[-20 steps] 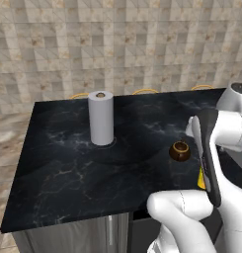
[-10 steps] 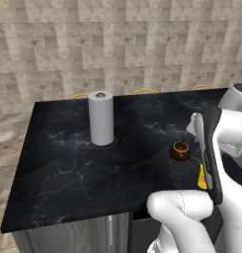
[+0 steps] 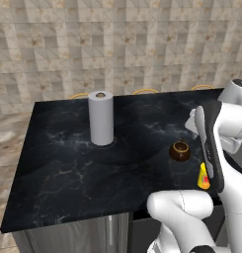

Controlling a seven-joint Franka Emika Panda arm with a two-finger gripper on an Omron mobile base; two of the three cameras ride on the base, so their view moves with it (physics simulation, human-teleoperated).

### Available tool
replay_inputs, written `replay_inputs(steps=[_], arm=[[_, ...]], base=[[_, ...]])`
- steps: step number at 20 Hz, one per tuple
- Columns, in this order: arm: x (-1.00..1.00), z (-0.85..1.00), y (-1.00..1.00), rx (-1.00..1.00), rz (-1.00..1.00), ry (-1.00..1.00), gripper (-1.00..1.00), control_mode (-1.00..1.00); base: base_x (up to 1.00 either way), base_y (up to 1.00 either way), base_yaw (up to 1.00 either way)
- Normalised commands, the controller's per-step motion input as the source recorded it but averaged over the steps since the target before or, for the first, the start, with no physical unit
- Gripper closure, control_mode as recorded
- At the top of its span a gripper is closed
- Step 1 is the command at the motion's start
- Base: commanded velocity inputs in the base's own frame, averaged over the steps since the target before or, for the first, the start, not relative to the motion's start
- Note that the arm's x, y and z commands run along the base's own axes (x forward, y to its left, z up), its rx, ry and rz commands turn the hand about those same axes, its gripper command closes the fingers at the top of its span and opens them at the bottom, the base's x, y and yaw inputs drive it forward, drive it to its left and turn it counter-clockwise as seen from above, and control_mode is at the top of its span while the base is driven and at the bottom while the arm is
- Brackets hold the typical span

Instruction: Pick the teapot and cup and place them in the sink. Then turn on the water.

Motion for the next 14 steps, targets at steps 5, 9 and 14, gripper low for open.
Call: replay_inputs(steps=[5, 9, 14], arm=[[0.11, -0.1, 0.0, 0.0, 0.0, 0.0, -1.0, -1.0], [0.11, -0.23, 0.0, 0.0, 0.04, 0.0, -1.0, -1.0], [0.14, -0.31, 0.0, 0.0, 0.09, 0.0, -1.0, -1.0]], base=[[0.0, 0.0, 0.0], [0.0, 0.0, 0.0], [0.0, 0.0, 0.0]])
